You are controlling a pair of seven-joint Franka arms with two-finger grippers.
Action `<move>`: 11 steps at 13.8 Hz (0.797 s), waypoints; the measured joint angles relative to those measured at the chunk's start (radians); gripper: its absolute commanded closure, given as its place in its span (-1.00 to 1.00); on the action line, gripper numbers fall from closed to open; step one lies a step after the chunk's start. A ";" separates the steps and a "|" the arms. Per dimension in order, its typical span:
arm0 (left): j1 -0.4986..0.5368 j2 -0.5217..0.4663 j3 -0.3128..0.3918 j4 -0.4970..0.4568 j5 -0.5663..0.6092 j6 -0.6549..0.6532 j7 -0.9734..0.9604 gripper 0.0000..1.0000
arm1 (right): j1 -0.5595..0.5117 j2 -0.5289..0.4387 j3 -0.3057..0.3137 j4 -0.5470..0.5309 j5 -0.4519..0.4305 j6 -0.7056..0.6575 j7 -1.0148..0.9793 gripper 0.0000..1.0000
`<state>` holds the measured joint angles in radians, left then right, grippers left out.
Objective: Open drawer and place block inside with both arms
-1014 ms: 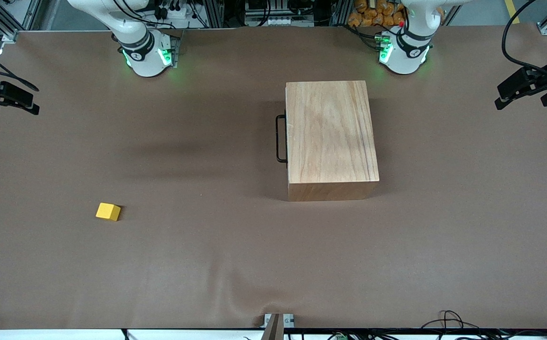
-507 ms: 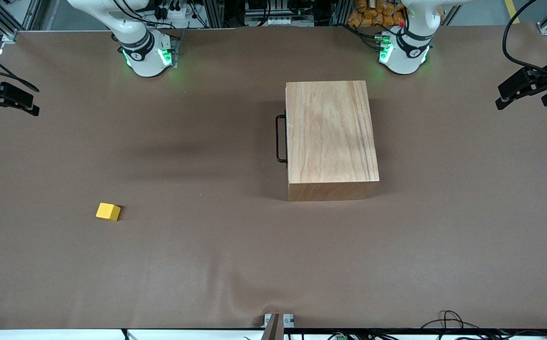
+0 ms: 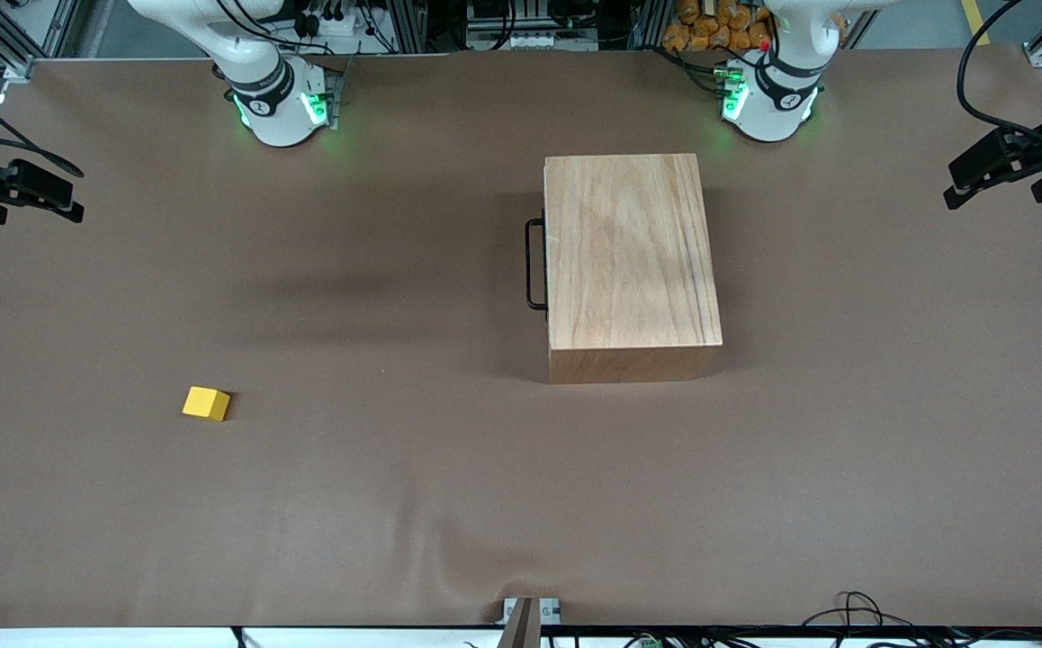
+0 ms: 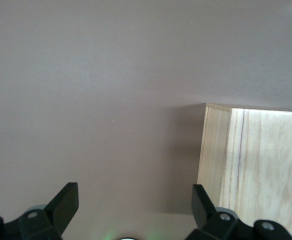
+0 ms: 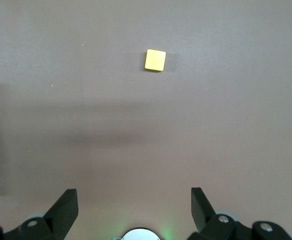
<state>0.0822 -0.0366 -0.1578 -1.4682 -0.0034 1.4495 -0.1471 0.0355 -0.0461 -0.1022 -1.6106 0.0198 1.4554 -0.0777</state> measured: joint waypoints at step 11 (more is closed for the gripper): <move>-0.268 0.106 -0.022 0.018 0.005 0.001 -0.216 -1.00 | 0.026 0.023 0.003 -0.004 0.000 0.018 0.000 -1.00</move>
<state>-0.1854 0.0692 -0.1793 -1.4503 0.0020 1.4504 -0.3633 0.0613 -0.0232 -0.0992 -1.6143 0.0199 1.4738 -0.0777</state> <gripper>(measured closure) 0.000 0.000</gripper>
